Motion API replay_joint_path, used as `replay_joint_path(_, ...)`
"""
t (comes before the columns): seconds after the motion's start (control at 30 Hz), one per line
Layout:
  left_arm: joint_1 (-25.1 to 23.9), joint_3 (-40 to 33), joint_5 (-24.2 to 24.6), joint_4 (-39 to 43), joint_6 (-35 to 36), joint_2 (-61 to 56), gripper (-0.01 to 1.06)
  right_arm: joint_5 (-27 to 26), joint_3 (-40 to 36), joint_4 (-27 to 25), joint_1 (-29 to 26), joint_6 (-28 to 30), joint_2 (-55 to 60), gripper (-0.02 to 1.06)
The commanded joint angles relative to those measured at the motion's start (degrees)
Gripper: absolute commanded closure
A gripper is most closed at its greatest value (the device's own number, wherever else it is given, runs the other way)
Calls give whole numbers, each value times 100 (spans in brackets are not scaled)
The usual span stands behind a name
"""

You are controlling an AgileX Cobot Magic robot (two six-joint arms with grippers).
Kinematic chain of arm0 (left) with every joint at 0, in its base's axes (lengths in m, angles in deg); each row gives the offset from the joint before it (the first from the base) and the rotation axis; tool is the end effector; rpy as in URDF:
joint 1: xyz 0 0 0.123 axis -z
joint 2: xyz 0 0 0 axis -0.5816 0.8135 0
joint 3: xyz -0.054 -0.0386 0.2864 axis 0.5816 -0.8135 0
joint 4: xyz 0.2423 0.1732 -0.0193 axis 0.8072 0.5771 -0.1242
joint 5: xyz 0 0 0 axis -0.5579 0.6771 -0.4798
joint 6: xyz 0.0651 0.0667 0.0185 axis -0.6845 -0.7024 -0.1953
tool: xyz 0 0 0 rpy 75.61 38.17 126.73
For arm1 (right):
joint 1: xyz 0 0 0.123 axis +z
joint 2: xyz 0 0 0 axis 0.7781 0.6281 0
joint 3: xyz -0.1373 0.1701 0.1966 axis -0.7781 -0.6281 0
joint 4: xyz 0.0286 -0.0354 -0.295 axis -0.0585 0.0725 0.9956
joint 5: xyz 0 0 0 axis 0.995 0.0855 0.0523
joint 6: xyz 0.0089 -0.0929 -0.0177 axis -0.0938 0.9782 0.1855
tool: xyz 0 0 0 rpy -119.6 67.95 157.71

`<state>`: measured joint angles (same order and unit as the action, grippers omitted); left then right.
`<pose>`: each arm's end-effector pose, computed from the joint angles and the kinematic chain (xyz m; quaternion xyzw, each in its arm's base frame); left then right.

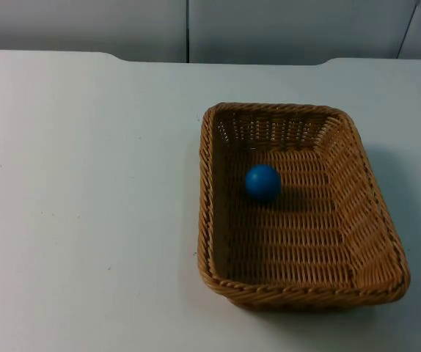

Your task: Pick up the basket with the left hand and place the ball into the basket with the right hand.

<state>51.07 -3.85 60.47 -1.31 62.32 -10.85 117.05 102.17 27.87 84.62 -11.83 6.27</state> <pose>0.2347 -0.0968 0.3565 0.1443 0.8687 -0.2270 0.4159 0.1414 0.1021 0.3694 -0.3107 0.8115 0.1484 0.4721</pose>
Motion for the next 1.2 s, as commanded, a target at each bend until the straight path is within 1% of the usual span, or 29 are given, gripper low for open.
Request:
replay_joint_path(0.0,19,-501,-117,119,-6,-835,32,-6,-25,72,26,42,-250,28)
replay_joint_path(0.1,19,-1138,-117,251,-6,-1996,32,0,-218,81,26,113,-636,28)
replay_joint_path(0.13,19,-1138,-117,251,-6,-1996,32,0,-218,81,26,113,-636,28)
replay_joint_path(0.27,19,-1732,-29,398,61,-3529,32,-97,-1104,36,26,138,-1254,28)
replay_joint_path(0.3,19,-1811,93,432,140,-3825,32,-97,-1282,19,26,70,-1400,28)
replay_joint_path(0.33,19,-1811,93,432,140,-3825,32,-97,-1282,19,26,70,-1400,28)
replay_joint_path(0.4,19,-1852,393,516,393,-4451,32,-18,-1590,-3,26,-131,-1735,28)
replay_joint_path(0.5,19,-1879,864,818,789,-5160,32,312,-1697,-3,26,-187,-2283,28)
replay_joint_path(0.53,19,-1879,864,818,789,-5160,32,312,-1697,-3,26,-187,-2283,28)
replay_joint_path(0.6,7,-1879,1240,1300,1152,-5511,32,474,-1697,10,26,-187,-2637,28)
replay_joint_path(0.67,7,-1890,1534,1776,1592,-5826,32,784,-1697,93,26,-268,-2963,28)
replay_joint_path(0.7,7,-1890,1534,1776,1592,-5826,32,784,-1697,93,26,-268,-2963,28)
replay_joint_path(0.73,7,-1890,1645,1930,1749,-5856,32,979,-1697,204,26,-404,-3119,28)
replay_joint_path(0.77,7,-1890,1704,1985,1836,-5856,32,1084,-1697,296,26,-572,-3263,28)
replay_joint_path(0.8,7,-1879,1801,2029,1836,-5856,32,1150,-1681,306,26,-610,-3387,28)
replay_joint_path(0.93,7,-2067,1857,2083,1836,-5856,32,1310,-1640,328,26,-665,-3773,28)
replay_joint_path(1.03,7,-2342,1997,2201,1862,-5856,32,1887,-1615,361,26,-765,-4047,28)
replay_joint_path(1.07,7,-2342,1997,2201,1862,-5856,32,1887,-1615,361,26,-765,-4047,28)
replay_joint_path(1.1,7,-2336,2025,2280,1942,-5856,32,2033,-1615,378,26,-793,-4070,28)
replay_joint_path(1.17,7,-2336,2053,2346,1980,-5856,32,2090,-1615,512,26,-952,-4070,28)
